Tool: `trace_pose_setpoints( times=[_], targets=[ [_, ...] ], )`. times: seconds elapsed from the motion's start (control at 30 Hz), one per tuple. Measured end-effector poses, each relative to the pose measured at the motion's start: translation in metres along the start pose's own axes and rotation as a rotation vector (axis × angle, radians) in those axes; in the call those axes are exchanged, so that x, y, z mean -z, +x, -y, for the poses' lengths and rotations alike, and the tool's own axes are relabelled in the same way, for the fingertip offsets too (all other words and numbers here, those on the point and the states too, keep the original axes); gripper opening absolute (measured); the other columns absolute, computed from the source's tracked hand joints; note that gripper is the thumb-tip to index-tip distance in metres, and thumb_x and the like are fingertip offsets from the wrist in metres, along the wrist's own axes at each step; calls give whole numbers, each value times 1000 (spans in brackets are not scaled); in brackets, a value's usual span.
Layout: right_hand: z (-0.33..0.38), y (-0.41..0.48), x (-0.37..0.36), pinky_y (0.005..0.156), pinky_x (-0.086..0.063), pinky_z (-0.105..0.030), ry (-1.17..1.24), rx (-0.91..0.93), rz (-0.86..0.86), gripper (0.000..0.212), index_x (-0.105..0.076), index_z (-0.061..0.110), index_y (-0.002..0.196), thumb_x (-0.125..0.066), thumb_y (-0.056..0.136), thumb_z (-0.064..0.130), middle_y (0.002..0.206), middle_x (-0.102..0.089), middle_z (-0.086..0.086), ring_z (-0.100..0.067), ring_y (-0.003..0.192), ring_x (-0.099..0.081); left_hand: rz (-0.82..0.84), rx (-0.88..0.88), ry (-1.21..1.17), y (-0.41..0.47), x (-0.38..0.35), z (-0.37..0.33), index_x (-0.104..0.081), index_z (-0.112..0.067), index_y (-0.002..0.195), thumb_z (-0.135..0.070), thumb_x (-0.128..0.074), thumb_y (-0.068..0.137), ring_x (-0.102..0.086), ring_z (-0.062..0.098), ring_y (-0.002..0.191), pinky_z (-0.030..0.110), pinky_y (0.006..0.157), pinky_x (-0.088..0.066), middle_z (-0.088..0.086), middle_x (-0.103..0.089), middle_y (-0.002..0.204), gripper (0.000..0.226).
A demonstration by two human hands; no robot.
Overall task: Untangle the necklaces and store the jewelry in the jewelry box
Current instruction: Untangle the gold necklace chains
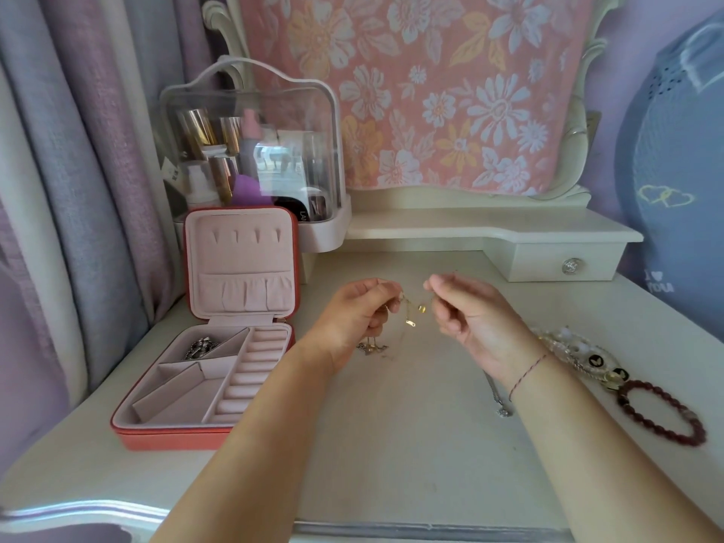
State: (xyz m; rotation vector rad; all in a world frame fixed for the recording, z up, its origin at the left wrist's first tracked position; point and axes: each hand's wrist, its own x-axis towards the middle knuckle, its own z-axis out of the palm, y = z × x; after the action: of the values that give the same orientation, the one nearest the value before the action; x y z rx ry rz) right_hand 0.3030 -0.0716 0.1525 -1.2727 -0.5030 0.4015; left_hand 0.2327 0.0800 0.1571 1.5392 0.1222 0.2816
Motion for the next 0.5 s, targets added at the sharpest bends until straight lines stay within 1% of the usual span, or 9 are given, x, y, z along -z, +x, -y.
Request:
trace_pose_setpoints(
  times=[0.07,0.13,0.2,0.3,0.4,0.5],
  targets=[
    [0,-1,-2,43,-22,-17,-95,22,-23,13,-63,8,85,-55,94,14,48,-46,2,-7,39,-31,-12,-1,-33,1,0,0,-54,-12,74,-11,-48,97,-30,8,49,16,44,-25,1,-55,70,25],
    [0,-2,-2,42,-21,-16,-133,27,-43,14,-64,7,86,-55,95,14,48,-45,1,-5,37,-31,-22,-5,-80,2,2,2,-55,-11,75,-13,-48,99,-31,8,48,16,43,-25,0,-58,71,25],
    [0,-1,-1,41,-19,-16,-154,23,-49,13,-65,7,87,-57,94,15,50,-46,-1,-6,37,-28,3,-13,-108,3,4,3,-55,-12,76,-16,-49,99,-30,6,47,16,43,-23,-2,-56,69,25],
    [-1,-2,-1,39,-16,-17,-185,10,-3,9,-65,5,91,-59,92,12,56,-54,-4,-7,37,-22,37,-16,-107,2,5,3,-62,-12,82,-18,-50,99,-25,6,48,18,46,-17,-6,-44,61,22],
    [0,-3,0,40,-16,-18,-163,-22,50,10,-64,5,98,-57,93,9,69,-66,-6,-7,36,-19,39,-10,-50,1,6,4,-68,-12,94,-16,-50,99,-20,7,48,22,48,-14,-8,-30,57,19],
    [2,-2,4,40,-18,-17,-91,-36,45,16,-61,8,105,-52,94,3,85,-73,-6,-5,35,-18,30,2,-55,1,7,4,-70,-12,97,-16,-51,99,-18,6,46,18,43,-14,-6,-24,58,19]
  ],
)
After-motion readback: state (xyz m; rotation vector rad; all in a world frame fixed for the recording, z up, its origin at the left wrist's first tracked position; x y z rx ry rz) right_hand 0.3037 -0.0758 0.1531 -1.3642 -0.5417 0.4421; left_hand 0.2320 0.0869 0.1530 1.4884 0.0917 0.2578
